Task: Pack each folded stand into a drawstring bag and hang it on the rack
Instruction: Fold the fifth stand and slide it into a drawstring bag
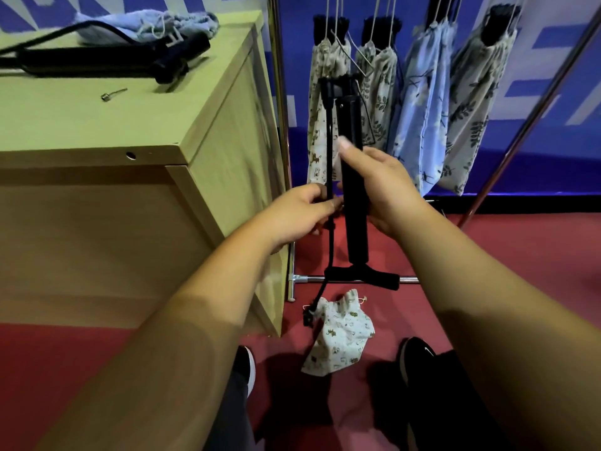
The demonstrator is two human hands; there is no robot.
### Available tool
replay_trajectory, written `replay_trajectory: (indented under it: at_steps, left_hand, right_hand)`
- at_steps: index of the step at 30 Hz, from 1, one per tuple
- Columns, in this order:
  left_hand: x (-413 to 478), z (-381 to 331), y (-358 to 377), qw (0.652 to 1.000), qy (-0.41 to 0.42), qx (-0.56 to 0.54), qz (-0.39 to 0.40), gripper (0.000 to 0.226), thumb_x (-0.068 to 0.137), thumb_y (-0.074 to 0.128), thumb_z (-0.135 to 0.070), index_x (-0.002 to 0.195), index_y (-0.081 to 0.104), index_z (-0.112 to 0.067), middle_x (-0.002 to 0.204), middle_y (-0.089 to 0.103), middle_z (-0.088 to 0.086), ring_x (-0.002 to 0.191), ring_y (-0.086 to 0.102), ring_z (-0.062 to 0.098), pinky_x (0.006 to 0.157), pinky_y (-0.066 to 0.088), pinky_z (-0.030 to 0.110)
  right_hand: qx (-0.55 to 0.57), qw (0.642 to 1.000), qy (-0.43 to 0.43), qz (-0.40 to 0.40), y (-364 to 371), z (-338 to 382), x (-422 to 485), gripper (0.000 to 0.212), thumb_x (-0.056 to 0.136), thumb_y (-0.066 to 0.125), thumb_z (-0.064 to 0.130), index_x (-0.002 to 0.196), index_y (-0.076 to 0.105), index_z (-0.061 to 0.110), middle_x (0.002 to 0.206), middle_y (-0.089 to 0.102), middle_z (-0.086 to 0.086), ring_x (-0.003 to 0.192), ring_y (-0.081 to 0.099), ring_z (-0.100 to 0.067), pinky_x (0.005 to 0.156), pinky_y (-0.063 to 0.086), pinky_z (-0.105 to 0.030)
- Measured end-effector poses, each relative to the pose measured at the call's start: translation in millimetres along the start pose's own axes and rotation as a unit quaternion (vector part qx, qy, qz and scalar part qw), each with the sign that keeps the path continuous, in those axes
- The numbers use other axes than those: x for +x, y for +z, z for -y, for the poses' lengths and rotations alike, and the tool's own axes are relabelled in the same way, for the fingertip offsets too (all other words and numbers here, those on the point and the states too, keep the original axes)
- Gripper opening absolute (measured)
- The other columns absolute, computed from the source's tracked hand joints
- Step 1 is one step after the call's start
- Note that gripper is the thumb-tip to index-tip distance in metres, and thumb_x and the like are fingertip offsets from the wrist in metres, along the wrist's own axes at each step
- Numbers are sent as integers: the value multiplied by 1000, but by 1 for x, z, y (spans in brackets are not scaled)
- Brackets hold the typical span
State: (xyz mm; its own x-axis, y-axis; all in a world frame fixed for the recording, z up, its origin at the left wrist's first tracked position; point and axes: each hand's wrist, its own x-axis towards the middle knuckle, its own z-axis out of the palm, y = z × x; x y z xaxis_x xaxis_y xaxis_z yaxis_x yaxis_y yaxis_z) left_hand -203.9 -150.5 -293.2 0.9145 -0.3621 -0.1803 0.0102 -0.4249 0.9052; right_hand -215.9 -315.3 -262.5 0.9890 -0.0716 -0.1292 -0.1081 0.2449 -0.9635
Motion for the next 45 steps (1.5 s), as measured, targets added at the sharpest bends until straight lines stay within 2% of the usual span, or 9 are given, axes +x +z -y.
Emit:
replay_trajectory:
  at_steps: [5,11,15,20,26,32,37,42,45]
  left_hand:
    - [-8,0,-8,999,-1,-51,13,23,108,62,-30,87,60,-20,94,72,2,83,63,15,81,62,41]
    - [-15,11,-10,996,-5,-26,89,5,106,63,-14,102,64,-11,104,77,9,94,72,22,94,54,40]
    - [-20,18,-3,987,-46,-30,152,5,106,64,-15,101,63,-16,93,74,2,89,72,14,88,55,37]
    - [-20,18,1,978,-71,-90,175,9,101,68,-9,105,65,-16,93,72,3,86,72,12,84,60,30]
    - [-20,21,-1,969,-96,-89,208,25,85,82,-11,105,67,-8,111,70,18,103,72,22,88,63,30]
    - [-17,19,8,966,-123,-107,203,13,96,73,-5,98,60,-6,81,73,-3,83,76,8,80,65,26]
    - [-19,18,12,958,-149,-117,216,26,99,69,-5,123,59,-5,86,78,-4,87,78,9,82,64,24]
    - [-19,18,14,954,-160,-115,227,10,100,69,-6,106,62,-10,101,71,6,92,76,8,82,63,23]
    - [-18,19,16,952,-151,-130,231,25,96,73,-8,119,63,-12,118,54,10,108,65,18,80,62,23]
  right_hand:
    - [12,1000,-13,-24,-4,-5,9,37,91,86,26,102,54,11,93,67,-20,72,64,-28,67,62,-43]
    - [92,995,-5,-43,-11,-7,21,37,99,74,40,96,74,3,85,75,-13,76,70,-31,75,61,-45]
    - [158,984,12,-75,-10,-7,25,47,104,64,47,109,76,2,87,76,-8,77,71,-25,87,56,-52]
    - [193,976,24,-96,-10,1,20,35,110,57,39,95,69,10,79,71,-8,66,65,-22,65,58,-35]
    - [179,981,15,-74,-14,6,12,29,102,71,37,85,75,14,79,73,-5,65,68,-21,60,58,-30]
    - [205,975,25,-79,-18,8,16,27,103,68,35,104,70,9,79,67,-6,63,63,-23,58,55,-30]
    - [178,981,23,-79,-20,0,18,48,90,82,50,110,79,7,95,79,-13,83,77,-33,87,64,-53]
    - [162,981,15,-101,-22,2,12,37,93,81,45,97,77,9,76,71,-8,63,69,-26,64,60,-39]
    - [156,982,17,-103,-22,5,10,52,97,76,46,119,72,-1,87,72,-12,70,74,-28,66,63,-43]
